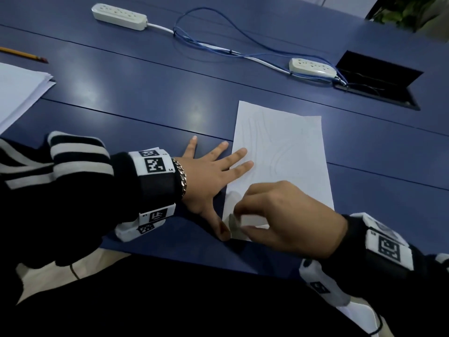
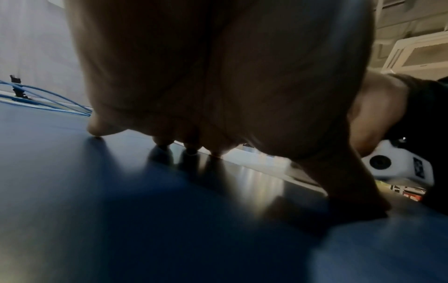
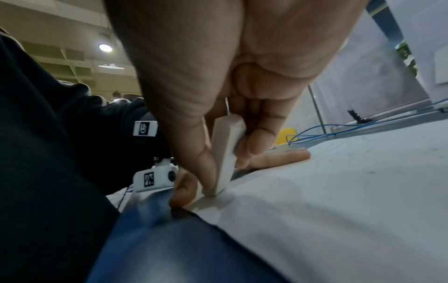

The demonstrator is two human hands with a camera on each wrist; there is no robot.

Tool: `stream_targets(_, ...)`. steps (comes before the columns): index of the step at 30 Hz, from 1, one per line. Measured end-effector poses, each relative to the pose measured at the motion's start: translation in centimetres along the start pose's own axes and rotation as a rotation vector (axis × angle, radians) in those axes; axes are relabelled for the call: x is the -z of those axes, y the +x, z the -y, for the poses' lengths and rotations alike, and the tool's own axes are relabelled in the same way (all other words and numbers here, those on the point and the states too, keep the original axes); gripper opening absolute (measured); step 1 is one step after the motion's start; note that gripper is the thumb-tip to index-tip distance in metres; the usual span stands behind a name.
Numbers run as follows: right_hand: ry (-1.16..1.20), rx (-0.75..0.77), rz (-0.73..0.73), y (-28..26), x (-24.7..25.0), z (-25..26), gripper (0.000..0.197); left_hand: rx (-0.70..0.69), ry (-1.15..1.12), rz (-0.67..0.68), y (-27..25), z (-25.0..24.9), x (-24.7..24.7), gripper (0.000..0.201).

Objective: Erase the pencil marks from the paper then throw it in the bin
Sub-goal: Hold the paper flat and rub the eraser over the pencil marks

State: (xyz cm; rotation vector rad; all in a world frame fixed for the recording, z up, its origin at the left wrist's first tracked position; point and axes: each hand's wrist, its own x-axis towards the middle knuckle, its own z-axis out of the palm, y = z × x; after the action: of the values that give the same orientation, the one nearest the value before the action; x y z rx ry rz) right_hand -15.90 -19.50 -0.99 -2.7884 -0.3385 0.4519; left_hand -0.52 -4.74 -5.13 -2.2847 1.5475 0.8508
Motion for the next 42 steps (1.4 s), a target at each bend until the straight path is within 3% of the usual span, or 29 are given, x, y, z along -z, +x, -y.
stream_targets(2,-0.031,-0.009,-0.029,0.7,0.7,-0.8,0.019,0.003,-0.002,-0.004,0.0,-0.1,0.1,0.16)
stream_targets(5,-0.051,-0.077,-0.213,1.7,1.3,-1.8,0.019,0.003,-0.001,-0.003,0.0,-0.1,0.1,0.161)
stream_targets(7,-0.07,-0.064,-0.177,1.3,0.5,-1.2,0.018,0.016,0.013,0.004,0.0,-0.1,0.2,0.16)
stream_targets(9,-0.038,0.01,-0.029,0.2,-0.3,0.2,0.02,0.027,0.027,0.013,0.0,-0.4,0.3,0.159)
stream_targets(11,-0.049,0.013,0.029,0.2,0.0,-0.1,0.021,0.03,0.031,0.017,0.0,-0.4,0.4,0.159)
stream_targets(15,-0.109,-0.102,-0.154,1.2,0.7,-1.8,0.032,0.028,0.034,0.018,0.0,-0.4,0.3,0.161)
stream_targets(20,-0.043,-0.036,-0.042,-1.1,-1.0,1.0,0.018,0.039,0.046,0.025,0.1,-0.5,0.4,0.158)
stream_targets(24,-0.034,-0.155,-0.192,-0.7,-0.6,-0.2,0.022,0.032,0.036,0.035,0.1,-0.5,0.5,0.161)
stream_targets(27,-0.069,-0.11,-0.121,-1.8,-1.8,1.5,0.021,0.034,0.056,0.042,0.1,-0.4,0.5,0.159)
stream_targets(30,-0.01,-0.19,-0.108,-3.1,-1.5,0.7,0.022,0.024,0.041,0.037,0.0,-0.4,0.7,0.159)
stream_targets(35,-0.007,-0.37,-0.258,-5.5,-1.5,-1.4,0.024,-0.013,0.023,-0.007,-0.6,-0.2,0.3,0.154)
stream_targets(42,0.039,-0.394,-0.159,-6.1,-1.2,-1.0,0.033,-0.102,-0.09,-0.238,-0.7,-0.4,0.9,0.146)
